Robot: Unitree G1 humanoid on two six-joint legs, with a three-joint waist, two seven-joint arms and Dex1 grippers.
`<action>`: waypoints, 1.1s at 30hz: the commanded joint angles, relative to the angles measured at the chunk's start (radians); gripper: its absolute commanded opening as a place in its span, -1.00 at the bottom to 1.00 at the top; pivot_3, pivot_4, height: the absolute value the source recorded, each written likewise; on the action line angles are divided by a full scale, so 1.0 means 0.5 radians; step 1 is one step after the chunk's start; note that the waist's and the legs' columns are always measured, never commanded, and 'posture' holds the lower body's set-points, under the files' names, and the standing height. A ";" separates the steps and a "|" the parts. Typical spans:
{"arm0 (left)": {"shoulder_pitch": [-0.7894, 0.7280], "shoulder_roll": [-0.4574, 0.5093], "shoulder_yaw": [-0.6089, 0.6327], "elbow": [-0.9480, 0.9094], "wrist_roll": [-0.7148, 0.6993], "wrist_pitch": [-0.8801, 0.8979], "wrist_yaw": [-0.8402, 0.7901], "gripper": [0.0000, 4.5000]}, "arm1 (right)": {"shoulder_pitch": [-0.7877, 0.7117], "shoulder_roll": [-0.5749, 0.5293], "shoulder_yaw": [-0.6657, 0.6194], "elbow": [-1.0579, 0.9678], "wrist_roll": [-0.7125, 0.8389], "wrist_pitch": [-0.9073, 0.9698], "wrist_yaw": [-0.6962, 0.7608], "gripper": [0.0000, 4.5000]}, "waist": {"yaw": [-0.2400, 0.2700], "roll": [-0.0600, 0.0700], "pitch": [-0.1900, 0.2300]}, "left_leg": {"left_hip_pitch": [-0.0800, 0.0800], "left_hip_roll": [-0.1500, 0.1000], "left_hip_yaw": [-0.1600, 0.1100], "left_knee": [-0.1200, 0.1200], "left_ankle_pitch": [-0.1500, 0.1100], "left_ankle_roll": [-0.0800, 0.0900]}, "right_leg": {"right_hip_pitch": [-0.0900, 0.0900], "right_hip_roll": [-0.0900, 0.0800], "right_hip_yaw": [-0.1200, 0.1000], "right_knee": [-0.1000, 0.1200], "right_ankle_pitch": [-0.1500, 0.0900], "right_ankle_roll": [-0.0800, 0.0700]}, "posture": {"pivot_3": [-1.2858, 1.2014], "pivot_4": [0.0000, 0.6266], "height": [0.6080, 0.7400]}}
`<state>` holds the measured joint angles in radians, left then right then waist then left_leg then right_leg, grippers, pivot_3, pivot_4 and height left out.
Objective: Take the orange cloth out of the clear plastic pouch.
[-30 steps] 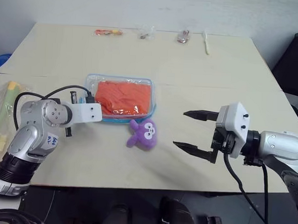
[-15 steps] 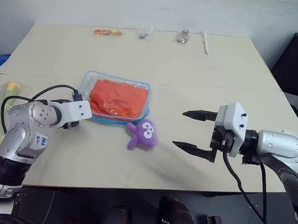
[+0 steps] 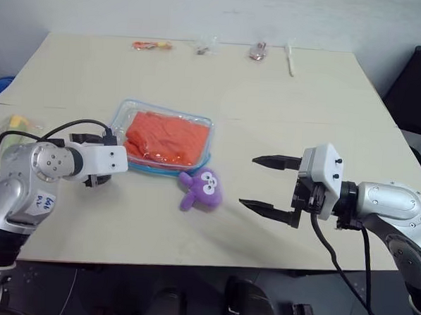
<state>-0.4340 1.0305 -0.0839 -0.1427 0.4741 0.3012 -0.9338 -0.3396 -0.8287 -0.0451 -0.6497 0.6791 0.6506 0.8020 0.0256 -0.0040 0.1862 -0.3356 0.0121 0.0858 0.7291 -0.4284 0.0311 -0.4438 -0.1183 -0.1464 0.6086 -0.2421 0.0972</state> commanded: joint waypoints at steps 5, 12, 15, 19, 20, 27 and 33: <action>-0.356 0.101 -0.201 0.560 0.053 -0.735 0.066 0.99 | -0.063 0.020 -0.011 -0.020 0.000 -0.033 0.019 1.00 | -0.001 0.000 0.000 | 0.000 -0.005 0.002 0.000 0.000 0.000 | 0.000 0.002 0.000 -0.001 0.000 -0.001 | 0.03 -0.52 1.00; -0.676 -0.040 -0.350 0.972 0.118 -1.003 0.128 0.99 | -0.068 0.027 -0.025 -0.052 0.013 -0.012 0.006 1.00 | -0.002 0.000 0.000 | -0.001 -0.005 0.004 0.000 0.000 0.000 | 0.000 0.004 -0.001 -0.001 0.000 -0.001 | 0.03 -0.52 1.00; -0.718 -0.076 -0.363 1.045 0.104 -1.042 0.112 0.81 | -0.062 0.025 -0.033 -0.062 0.014 -0.003 -0.004 1.00 | -0.005 0.000 0.000 | -0.001 -0.005 0.005 0.000 0.000 0.000 | 0.000 0.005 -0.001 -0.002 0.000 -0.001 | 0.03 -0.52 1.00; -0.715 -0.090 -0.353 1.046 0.057 -1.013 0.044 0.31 | -0.048 0.019 -0.054 -0.079 0.028 0.010 -0.017 1.00 | -0.003 0.000 0.000 | 0.000 -0.004 0.005 0.000 0.000 0.000 | 0.000 0.004 -0.001 -0.001 0.000 -0.001 | 0.03 -0.52 1.00; -0.709 -0.089 -0.348 1.032 0.051 -0.992 0.026 0.15 | -0.045 0.016 -0.058 -0.081 0.032 0.013 -0.020 1.00 | -0.002 0.000 0.000 | -0.001 -0.004 0.004 0.000 0.000 0.000 | 0.000 0.004 -0.001 -0.001 0.000 -0.001 | 0.03 -0.52 1.00; -0.403 -0.039 -0.191 0.404 -0.029 -0.348 -0.285 -0.83 | -0.021 0.012 -0.067 -0.099 0.048 0.018 -0.036 1.00 | -0.007 0.000 0.000 | -0.001 -0.003 0.005 0.000 0.000 0.000 | 0.000 0.005 -0.001 -0.002 0.000 -0.001 | 0.03 -0.52 1.00; -0.086 -0.019 -0.060 -0.395 0.088 0.443 -0.496 -0.83 | 0.011 0.022 -0.047 -0.112 0.041 0.000 -0.033 1.00 | -0.005 0.000 0.000 | 0.000 -0.002 0.005 0.000 0.000 0.000 | 0.000 0.005 0.000 -0.002 0.000 -0.001 | 0.03 -0.52 1.00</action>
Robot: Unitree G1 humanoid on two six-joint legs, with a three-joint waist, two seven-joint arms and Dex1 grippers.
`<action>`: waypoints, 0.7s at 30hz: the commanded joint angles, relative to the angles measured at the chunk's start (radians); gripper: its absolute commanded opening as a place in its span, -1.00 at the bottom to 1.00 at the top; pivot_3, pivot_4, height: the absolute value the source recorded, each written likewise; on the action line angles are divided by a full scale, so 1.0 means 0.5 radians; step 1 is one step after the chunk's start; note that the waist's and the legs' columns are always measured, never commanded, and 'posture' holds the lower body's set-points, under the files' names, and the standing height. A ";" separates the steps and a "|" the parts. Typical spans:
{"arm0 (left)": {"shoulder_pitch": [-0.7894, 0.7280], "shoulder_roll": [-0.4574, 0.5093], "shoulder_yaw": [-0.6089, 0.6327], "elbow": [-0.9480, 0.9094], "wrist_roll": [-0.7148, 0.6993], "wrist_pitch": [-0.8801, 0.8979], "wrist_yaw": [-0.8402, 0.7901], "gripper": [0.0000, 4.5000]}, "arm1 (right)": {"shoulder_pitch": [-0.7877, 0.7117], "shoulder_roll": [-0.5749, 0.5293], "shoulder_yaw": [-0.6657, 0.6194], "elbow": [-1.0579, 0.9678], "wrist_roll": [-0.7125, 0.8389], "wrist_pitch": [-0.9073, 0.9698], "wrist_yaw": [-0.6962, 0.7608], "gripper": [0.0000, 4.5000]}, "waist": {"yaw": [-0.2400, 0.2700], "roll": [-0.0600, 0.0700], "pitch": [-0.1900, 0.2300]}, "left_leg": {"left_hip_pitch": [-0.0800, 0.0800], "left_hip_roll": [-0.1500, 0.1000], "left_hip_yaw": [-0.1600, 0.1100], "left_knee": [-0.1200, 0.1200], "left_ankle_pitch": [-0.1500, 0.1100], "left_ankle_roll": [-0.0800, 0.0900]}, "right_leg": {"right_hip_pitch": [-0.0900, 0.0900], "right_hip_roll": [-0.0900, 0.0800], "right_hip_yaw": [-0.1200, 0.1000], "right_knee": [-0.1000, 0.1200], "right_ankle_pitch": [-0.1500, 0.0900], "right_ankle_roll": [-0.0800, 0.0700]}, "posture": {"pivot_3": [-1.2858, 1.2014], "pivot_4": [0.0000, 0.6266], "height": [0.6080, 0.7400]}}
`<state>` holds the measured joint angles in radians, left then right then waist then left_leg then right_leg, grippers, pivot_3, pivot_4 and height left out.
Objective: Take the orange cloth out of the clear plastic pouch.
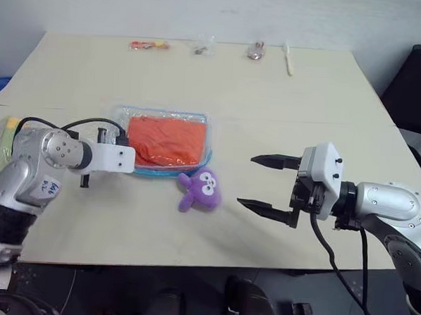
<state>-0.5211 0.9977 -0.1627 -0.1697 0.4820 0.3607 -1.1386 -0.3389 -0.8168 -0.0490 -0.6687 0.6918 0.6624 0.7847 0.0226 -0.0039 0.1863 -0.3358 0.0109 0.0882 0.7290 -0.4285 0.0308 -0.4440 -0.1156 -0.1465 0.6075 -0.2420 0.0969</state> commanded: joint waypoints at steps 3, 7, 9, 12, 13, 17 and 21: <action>0.202 0.076 0.107 -0.516 0.112 0.460 -0.084 -0.83 | 0.031 -0.005 -0.010 -0.075 -0.014 -0.044 0.015 1.00 | 0.003 0.000 0.000 | 0.000 0.000 0.000 0.000 0.000 0.000 | 0.000 0.000 0.001 0.000 0.000 0.000 | 0.03 -0.52 1.00; 0.280 0.099 0.124 -0.431 0.089 0.292 0.089 -0.83 | 0.037 0.008 0.024 -0.070 -0.033 -0.060 0.032 1.00 | 0.002 0.000 0.000 | 0.001 0.002 0.000 0.000 -0.001 -0.001 | 0.000 0.000 0.001 0.000 -0.001 -0.001 | 0.03 -0.52 1.00; 0.270 0.102 0.123 -0.234 0.063 0.031 0.272 -0.83 | 0.018 0.025 0.040 -0.057 -0.032 -0.059 0.032 1.00 | 0.005 0.000 0.000 | 0.001 0.003 0.000 0.000 -0.001 -0.001 | 0.000 -0.001 0.002 0.001 -0.001 -0.002 | 0.03 -0.52 1.00; 0.219 0.071 0.123 0.019 0.014 -0.217 0.447 -0.83 | -0.005 0.039 0.058 -0.039 -0.039 -0.062 0.035 1.00 | 0.005 0.000 0.000 | 0.001 0.003 -0.001 0.000 -0.001 -0.001 | 0.000 -0.001 0.002 0.001 0.000 -0.002 | 0.03 -0.52 1.00; 0.202 0.066 0.116 0.084 0.002 -0.283 0.480 -0.83 | -0.008 0.039 0.061 -0.036 -0.040 -0.064 0.036 1.00 | 0.006 0.000 0.000 | 0.001 0.003 -0.001 0.000 -0.001 -0.001 | 0.000 -0.001 0.001 0.001 0.000 -0.002 | 0.03 -0.52 1.00; 0.172 0.044 0.115 0.221 -0.066 -0.386 0.512 -0.83 | -0.010 0.042 0.064 -0.037 -0.045 -0.062 0.041 1.00 | 0.006 0.000 0.000 | 0.001 0.002 -0.001 0.000 -0.001 -0.001 | 0.000 -0.002 0.001 0.001 0.000 -0.002 | 0.03 -0.52 1.00; 0.189 0.026 0.133 0.233 -0.144 -0.358 0.486 -0.65 | 0.010 0.034 0.046 -0.049 -0.042 -0.056 0.041 1.00 | 0.006 0.000 0.000 | 0.001 0.001 -0.001 0.000 -0.001 -0.001 | 0.000 -0.001 0.001 0.002 0.000 -0.002 | 0.03 -0.52 1.00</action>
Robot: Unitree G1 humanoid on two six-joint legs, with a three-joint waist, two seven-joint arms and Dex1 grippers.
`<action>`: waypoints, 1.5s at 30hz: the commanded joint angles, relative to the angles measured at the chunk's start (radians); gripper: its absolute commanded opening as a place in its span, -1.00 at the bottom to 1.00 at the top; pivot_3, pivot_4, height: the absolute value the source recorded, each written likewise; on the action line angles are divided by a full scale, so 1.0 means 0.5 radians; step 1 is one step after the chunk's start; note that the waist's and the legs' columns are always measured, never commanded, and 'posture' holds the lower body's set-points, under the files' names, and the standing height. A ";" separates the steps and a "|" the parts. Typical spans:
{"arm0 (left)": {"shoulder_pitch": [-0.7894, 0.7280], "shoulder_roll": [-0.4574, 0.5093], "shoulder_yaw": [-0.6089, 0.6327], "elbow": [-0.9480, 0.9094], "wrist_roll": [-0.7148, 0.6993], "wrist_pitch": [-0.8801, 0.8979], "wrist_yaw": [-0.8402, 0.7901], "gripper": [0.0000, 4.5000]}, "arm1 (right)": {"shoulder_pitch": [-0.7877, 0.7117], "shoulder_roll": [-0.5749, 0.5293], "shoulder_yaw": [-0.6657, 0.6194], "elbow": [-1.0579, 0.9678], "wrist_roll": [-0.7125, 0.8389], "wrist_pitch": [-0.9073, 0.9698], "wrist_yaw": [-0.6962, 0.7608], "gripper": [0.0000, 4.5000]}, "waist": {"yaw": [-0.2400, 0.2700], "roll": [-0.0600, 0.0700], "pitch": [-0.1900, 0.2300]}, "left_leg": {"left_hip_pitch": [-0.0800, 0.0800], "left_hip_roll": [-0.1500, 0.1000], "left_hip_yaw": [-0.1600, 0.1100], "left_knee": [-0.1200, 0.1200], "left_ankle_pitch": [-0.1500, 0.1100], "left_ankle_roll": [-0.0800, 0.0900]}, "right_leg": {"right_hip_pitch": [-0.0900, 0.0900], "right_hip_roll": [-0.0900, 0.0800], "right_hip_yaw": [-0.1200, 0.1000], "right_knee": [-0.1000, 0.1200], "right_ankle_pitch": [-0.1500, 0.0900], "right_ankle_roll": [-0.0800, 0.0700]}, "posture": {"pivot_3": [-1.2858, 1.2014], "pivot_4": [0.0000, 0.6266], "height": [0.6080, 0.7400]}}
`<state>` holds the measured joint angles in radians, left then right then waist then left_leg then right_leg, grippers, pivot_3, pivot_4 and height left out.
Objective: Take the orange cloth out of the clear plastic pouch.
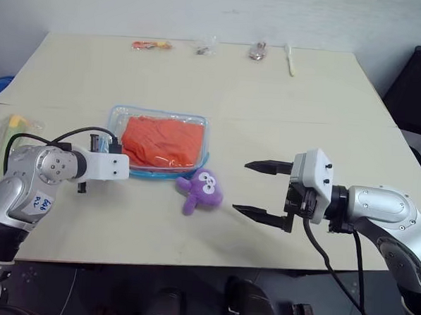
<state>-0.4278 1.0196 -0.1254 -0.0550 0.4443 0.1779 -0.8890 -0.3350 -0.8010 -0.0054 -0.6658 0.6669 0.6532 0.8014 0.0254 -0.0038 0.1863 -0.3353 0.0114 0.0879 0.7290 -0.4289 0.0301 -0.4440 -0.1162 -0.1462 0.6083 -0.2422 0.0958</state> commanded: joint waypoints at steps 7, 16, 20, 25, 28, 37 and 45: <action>0.185 0.056 0.209 -0.238 -0.189 0.190 -0.124 0.26 | 0.053 0.017 -0.043 -0.085 0.022 -0.029 -0.018 1.00 | -0.005 0.000 0.000 | 0.000 0.000 0.001 0.000 0.000 0.000 | 0.000 0.001 0.000 0.000 0.000 0.000 | 0.03 -0.52 1.00; 0.268 0.103 0.810 -0.561 -1.205 0.826 -0.737 0.99 | 0.096 0.025 0.033 -0.057 -0.115 -0.094 0.003 1.00 | -0.005 0.001 0.000 | 0.000 0.006 0.000 0.000 0.000 0.000 | 0.000 -0.001 0.001 -0.001 0.000 -0.001 | 0.03 -0.52 1.00; 0.165 0.152 0.712 -0.668 -1.380 0.920 -0.780 0.99 | 0.073 -0.020 -0.013 -0.073 -0.095 -0.072 0.041 1.00 | -0.001 0.003 0.002 | 0.000 0.003 0.000 0.000 -0.001 -0.002 | 0.000 0.001 0.000 -0.001 -0.001 -0.001 | 0.03 -0.52 1.00; -0.169 0.037 0.419 -0.732 -1.515 1.047 -0.715 0.99 | 0.067 -0.080 -0.028 -0.110 -0.121 -0.064 0.051 1.00 | 0.000 0.003 0.002 | 0.000 -0.002 -0.001 0.002 -0.001 -0.003 | 0.001 0.001 0.001 0.001 0.000 -0.001 | 0.03 -0.52 1.00; -0.329 -0.053 0.317 -0.716 -1.627 1.104 -0.719 0.99 | 0.126 -0.075 0.098 -0.118 -0.287 -0.099 -0.008 1.00 | -0.005 0.003 0.002 | 0.000 0.000 0.000 0.002 -0.002 -0.004 | 0.001 0.004 0.000 0.000 -0.001 -0.002 | 0.03 -0.52 1.00; -0.399 0.159 0.356 -0.577 -1.830 1.072 -0.974 0.99 | -0.019 0.357 0.607 0.156 -0.755 -0.100 -0.359 1.00 | -0.058 0.004 0.002 | 0.001 0.004 -0.001 0.001 -0.002 -0.009 | -0.001 0.007 0.000 0.002 -0.004 -0.008 | 0.03 -0.52 1.00; -0.364 0.410 0.461 -0.402 -1.825 0.946 -1.063 0.99 | -0.093 0.622 0.740 0.579 -0.987 -0.261 -0.397 1.00 | -0.052 0.008 0.005 | 0.000 0.003 -0.003 -0.001 -0.002 -0.011 | -0.001 0.007 -0.003 0.001 -0.006 -0.010 | 0.03 -0.52 1.00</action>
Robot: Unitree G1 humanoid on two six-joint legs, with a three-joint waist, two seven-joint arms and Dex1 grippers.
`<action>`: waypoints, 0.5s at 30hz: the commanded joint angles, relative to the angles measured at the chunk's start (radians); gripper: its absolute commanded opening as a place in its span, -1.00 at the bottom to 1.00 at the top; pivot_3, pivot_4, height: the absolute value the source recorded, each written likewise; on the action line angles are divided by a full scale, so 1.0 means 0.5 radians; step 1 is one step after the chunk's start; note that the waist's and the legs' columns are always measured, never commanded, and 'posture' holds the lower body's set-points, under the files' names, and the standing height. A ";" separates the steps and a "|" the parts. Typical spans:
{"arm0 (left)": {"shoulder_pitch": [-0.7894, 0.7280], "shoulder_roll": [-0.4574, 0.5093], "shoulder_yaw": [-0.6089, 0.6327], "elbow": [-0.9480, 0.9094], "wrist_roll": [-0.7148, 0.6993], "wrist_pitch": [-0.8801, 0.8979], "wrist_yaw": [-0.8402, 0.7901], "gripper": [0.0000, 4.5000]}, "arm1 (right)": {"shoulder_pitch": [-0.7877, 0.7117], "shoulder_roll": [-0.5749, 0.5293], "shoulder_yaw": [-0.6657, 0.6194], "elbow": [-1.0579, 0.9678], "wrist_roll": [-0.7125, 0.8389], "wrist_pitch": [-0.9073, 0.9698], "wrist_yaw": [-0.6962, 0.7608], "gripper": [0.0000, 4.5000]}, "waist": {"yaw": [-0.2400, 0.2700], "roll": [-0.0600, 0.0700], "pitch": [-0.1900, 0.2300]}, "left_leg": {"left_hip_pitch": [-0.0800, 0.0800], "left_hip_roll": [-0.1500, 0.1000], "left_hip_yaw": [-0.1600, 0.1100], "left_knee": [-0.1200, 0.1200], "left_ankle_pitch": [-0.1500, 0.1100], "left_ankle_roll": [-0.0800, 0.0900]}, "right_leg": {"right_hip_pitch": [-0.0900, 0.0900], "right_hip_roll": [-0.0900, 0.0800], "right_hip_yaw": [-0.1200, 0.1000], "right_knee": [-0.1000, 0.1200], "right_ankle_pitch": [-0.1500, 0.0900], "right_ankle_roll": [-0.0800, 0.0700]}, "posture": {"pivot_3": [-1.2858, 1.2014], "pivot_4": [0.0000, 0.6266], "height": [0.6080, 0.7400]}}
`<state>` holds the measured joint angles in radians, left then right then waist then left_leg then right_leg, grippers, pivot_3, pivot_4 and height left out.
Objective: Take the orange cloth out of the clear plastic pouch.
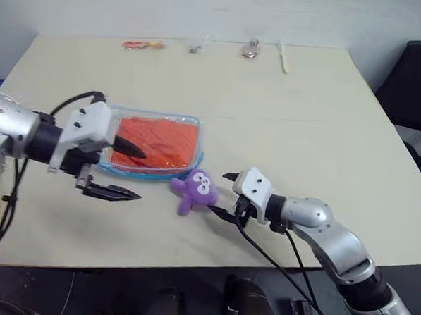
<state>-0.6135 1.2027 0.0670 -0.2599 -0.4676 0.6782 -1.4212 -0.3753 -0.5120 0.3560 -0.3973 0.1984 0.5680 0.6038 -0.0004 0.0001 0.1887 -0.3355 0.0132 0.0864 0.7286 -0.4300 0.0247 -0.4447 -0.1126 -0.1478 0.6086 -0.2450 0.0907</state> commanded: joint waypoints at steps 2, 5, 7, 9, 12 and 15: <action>0.020 0.060 0.097 0.007 -0.006 -0.059 0.024 0.99 | -0.006 0.086 0.016 0.088 -0.059 -0.125 0.018 1.00 | -0.006 0.000 0.000 | 0.000 0.000 0.000 0.000 0.000 0.000 | 0.000 0.000 0.000 0.000 0.000 0.000 | 0.03 -0.52 1.00; 0.080 0.074 0.123 -0.018 0.000 -0.081 0.056 1.00 | -0.016 0.143 -0.004 0.113 -0.034 -0.137 0.042 0.83 | -0.014 0.002 0.001 | 0.001 0.002 0.000 -0.001 0.000 -0.001 | 0.000 0.002 0.000 0.000 0.000 0.000 | 0.03 -0.52 1.00; 0.130 0.078 0.143 -0.030 0.007 -0.105 0.077 1.00 | -0.024 0.162 -0.004 0.121 -0.025 -0.149 0.075 0.58 | -0.016 0.002 0.001 | 0.001 0.002 0.000 -0.002 0.000 -0.001 | 0.000 0.002 0.000 0.000 0.000 -0.001 | 0.03 -0.52 1.00; 0.164 0.081 0.159 -0.033 0.006 -0.119 0.092 1.00 | -0.016 0.173 -0.005 0.117 0.005 -0.138 0.125 0.27 | -0.020 0.003 0.002 | 0.001 0.002 0.000 -0.002 0.000 -0.001 | 0.000 0.003 0.000 0.000 0.000 -0.001 | 0.03 -0.52 1.00; 0.189 0.086 0.174 -0.034 -0.001 -0.127 0.111 1.00 | 0.010 0.186 -0.020 0.069 0.086 -0.078 0.196 -0.20 | -0.016 0.003 0.002 | 0.001 0.002 0.000 -0.002 0.000 -0.001 | 0.000 0.002 0.000 0.000 0.000 -0.001 | 0.03 -0.52 1.00; 0.205 0.086 0.179 -0.032 -0.002 -0.139 0.125 1.00 | 0.038 0.187 -0.035 0.014 0.150 -0.018 0.231 -0.34 | -0.013 0.003 0.002 | 0.001 0.002 0.000 -0.002 0.000 -0.001 | 0.000 0.002 0.000 0.000 0.000 -0.001 | 0.03 -0.52 1.00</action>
<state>-0.5077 1.2250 0.1188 -0.2627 -0.4657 0.6204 -1.3631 -0.3627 -0.4233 0.3595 -0.3409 0.2411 0.5518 0.7067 -0.0071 0.0015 0.1895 -0.3350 0.0142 0.0864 0.7275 -0.4299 0.0239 -0.4448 -0.1115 -0.1476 0.6086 -0.2452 0.0903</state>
